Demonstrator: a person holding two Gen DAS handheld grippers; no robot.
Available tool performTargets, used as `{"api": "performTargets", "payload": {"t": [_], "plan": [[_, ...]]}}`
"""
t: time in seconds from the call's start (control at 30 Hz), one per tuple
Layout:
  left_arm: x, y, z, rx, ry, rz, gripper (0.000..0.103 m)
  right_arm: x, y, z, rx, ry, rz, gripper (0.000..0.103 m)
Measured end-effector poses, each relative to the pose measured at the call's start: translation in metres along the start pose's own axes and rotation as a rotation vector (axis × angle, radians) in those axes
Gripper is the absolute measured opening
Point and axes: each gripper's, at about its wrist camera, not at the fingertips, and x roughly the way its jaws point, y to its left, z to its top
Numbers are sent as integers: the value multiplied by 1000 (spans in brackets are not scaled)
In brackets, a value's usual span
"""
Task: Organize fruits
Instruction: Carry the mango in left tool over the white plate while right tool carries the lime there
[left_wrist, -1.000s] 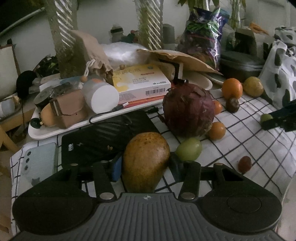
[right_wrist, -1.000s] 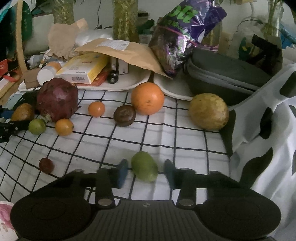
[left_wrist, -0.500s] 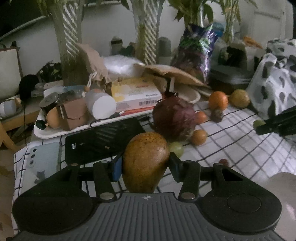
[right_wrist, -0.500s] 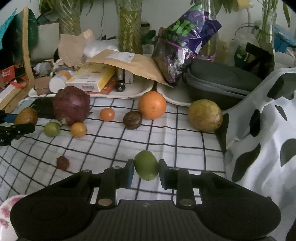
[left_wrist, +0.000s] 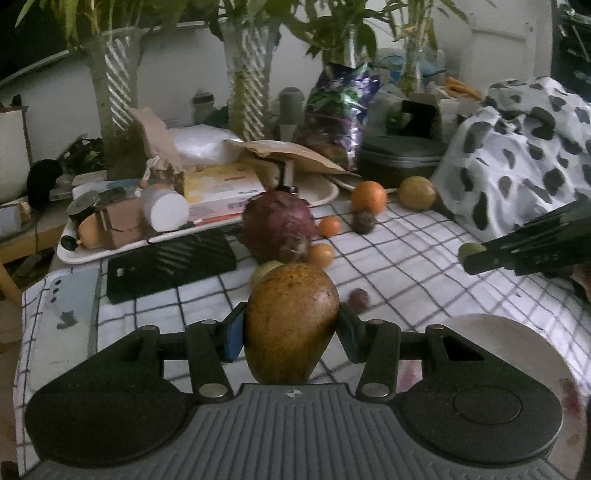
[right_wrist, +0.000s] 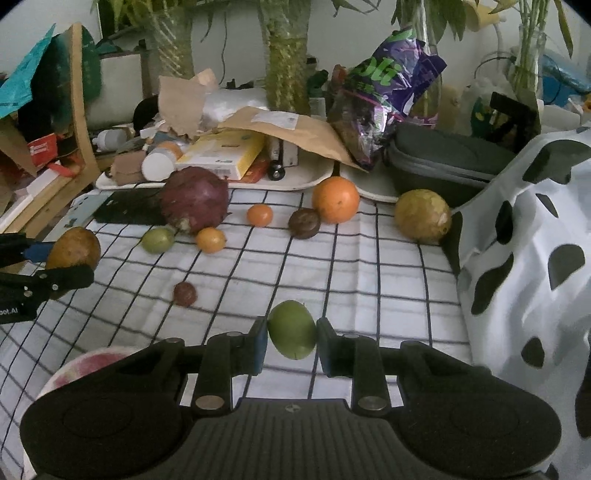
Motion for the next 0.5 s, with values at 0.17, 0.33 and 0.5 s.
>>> {"api": "performTargets", "payload": {"t": [0.17,0.33,0.5], "plan": [[-12,-12,-8,-5,-4,-27,48,-15,8,-12,6,-6,3,29],[-24,-27,-17,2,1,-43,48,-30,18,-23,5,-12,18,29],[-32,-40,-25,4,9,-65,48,-42,31,-36,-13,-12,27,29]]}}
